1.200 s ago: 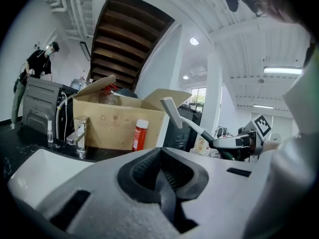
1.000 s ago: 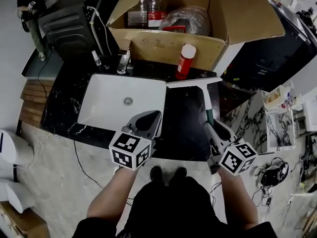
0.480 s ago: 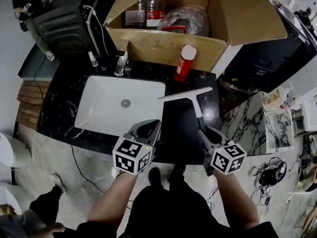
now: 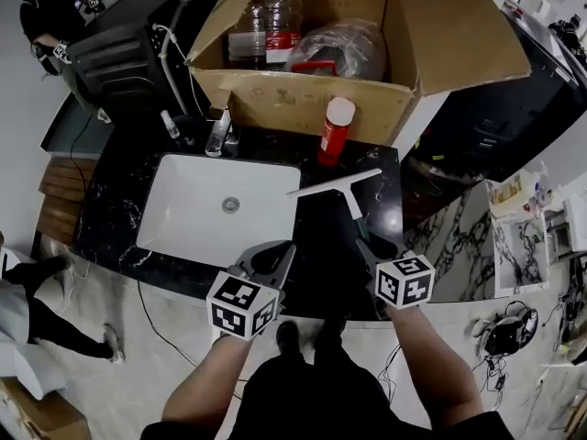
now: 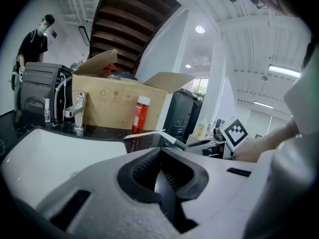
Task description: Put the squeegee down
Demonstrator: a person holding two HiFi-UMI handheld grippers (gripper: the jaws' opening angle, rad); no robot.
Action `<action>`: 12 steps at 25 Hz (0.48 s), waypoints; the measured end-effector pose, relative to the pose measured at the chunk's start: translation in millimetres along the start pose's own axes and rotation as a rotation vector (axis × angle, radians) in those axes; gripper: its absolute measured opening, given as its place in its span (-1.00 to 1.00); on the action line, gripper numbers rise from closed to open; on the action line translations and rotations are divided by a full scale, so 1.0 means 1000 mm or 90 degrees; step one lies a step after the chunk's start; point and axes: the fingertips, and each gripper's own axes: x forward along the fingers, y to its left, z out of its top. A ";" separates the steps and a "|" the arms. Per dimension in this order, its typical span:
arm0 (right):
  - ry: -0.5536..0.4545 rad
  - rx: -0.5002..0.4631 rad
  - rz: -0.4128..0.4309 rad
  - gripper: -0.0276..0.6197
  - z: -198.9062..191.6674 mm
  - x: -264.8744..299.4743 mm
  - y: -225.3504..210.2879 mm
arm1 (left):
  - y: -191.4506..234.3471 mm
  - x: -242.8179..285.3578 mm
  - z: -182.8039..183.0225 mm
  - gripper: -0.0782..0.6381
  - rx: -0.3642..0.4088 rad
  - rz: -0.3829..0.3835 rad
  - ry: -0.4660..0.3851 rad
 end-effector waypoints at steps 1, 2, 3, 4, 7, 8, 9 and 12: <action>0.007 0.000 -0.003 -0.61 -0.002 0.002 -0.004 | 0.001 0.001 0.001 -0.76 0.001 0.004 -0.001; 0.015 0.002 -0.006 -0.61 -0.005 0.004 -0.007 | 0.001 0.002 0.003 -0.76 0.001 0.008 -0.002; 0.023 0.005 -0.008 -0.61 -0.008 0.006 -0.010 | 0.001 0.003 0.005 -0.76 0.001 0.010 -0.004; 0.032 0.008 -0.011 -0.61 -0.011 0.008 -0.014 | 0.000 0.005 0.007 -0.76 0.000 0.012 -0.005; 0.055 0.008 -0.016 -0.61 -0.016 0.015 -0.021 | -0.003 0.009 0.011 -0.76 -0.003 0.015 -0.012; 0.063 0.006 -0.017 -0.61 -0.017 0.018 -0.023 | -0.003 0.011 0.012 -0.76 -0.004 0.015 -0.014; 0.070 0.004 -0.016 -0.61 -0.018 0.021 -0.024 | -0.004 0.013 0.013 -0.76 -0.006 0.016 -0.015; 0.092 -0.002 -0.013 -0.61 -0.022 0.029 -0.026 | -0.005 0.017 0.014 -0.76 -0.010 0.018 -0.019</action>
